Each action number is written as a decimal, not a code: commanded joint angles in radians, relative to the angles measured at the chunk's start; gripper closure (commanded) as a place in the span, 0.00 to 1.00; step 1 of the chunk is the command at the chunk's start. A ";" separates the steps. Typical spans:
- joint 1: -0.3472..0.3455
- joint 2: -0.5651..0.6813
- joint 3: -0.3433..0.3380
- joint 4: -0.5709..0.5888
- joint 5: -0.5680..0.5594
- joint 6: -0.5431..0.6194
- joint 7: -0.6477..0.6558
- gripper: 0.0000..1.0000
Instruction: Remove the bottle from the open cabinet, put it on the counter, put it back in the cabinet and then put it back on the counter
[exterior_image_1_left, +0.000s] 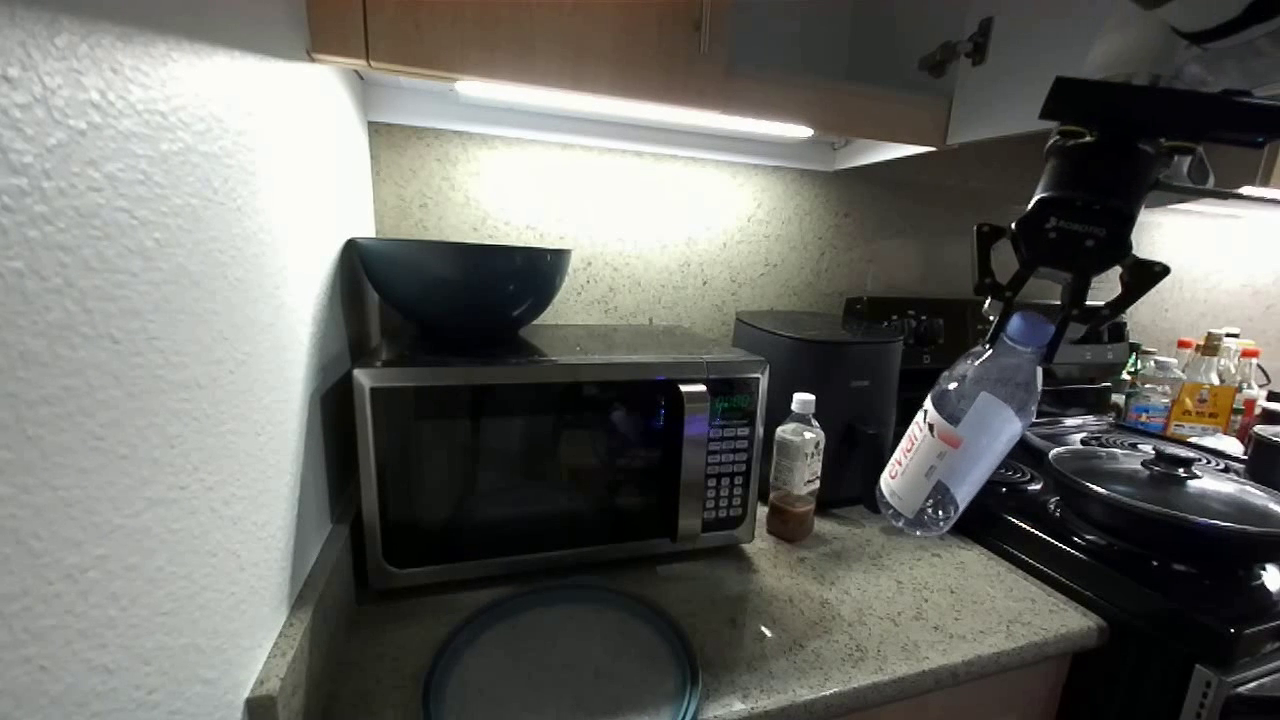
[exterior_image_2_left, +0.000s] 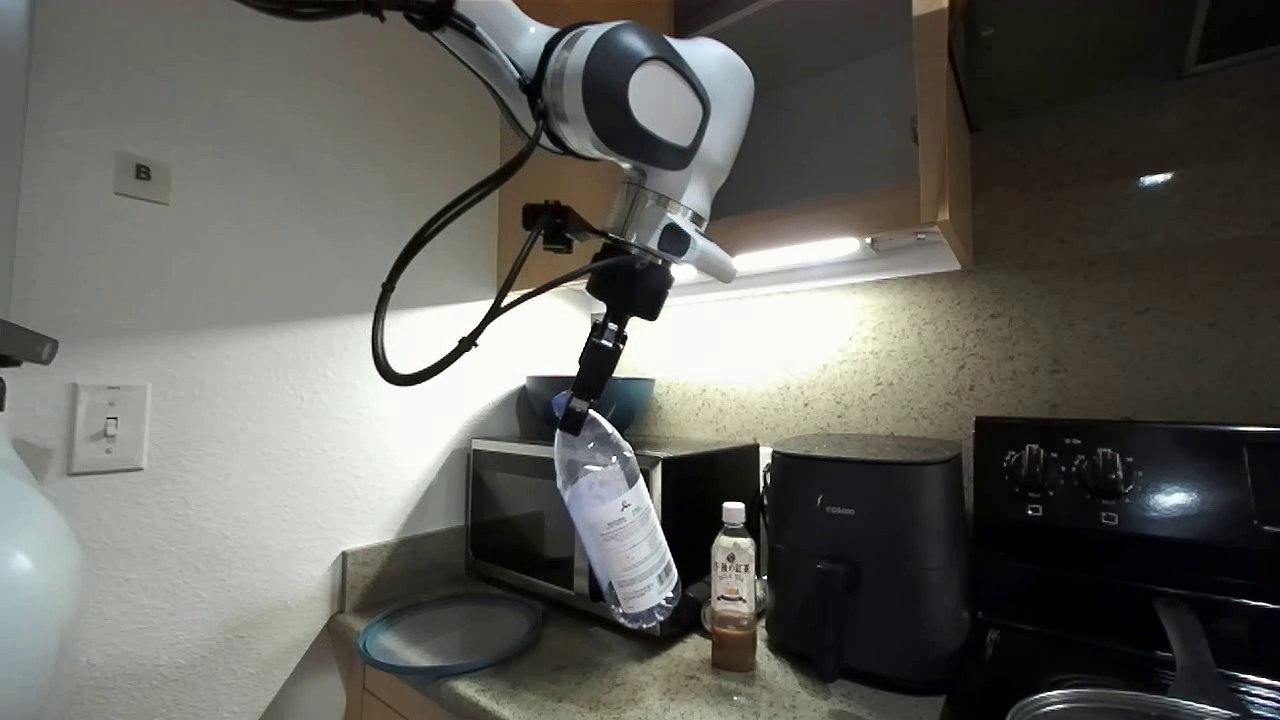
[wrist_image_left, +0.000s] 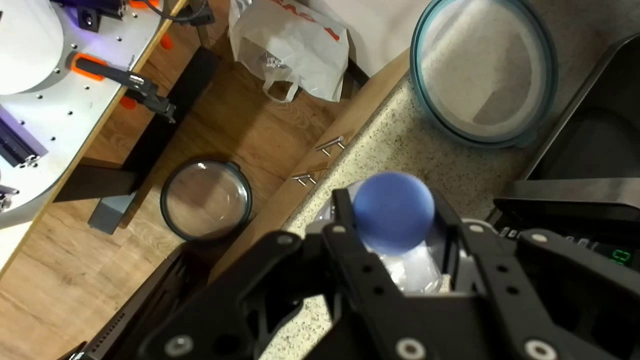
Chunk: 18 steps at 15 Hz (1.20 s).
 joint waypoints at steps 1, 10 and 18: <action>0.005 0.096 -0.043 0.052 0.067 -0.039 -0.041 0.87; 0.001 0.266 -0.071 0.155 0.074 -0.020 -0.012 0.87; 0.006 0.379 -0.071 0.235 0.030 -0.028 0.041 0.87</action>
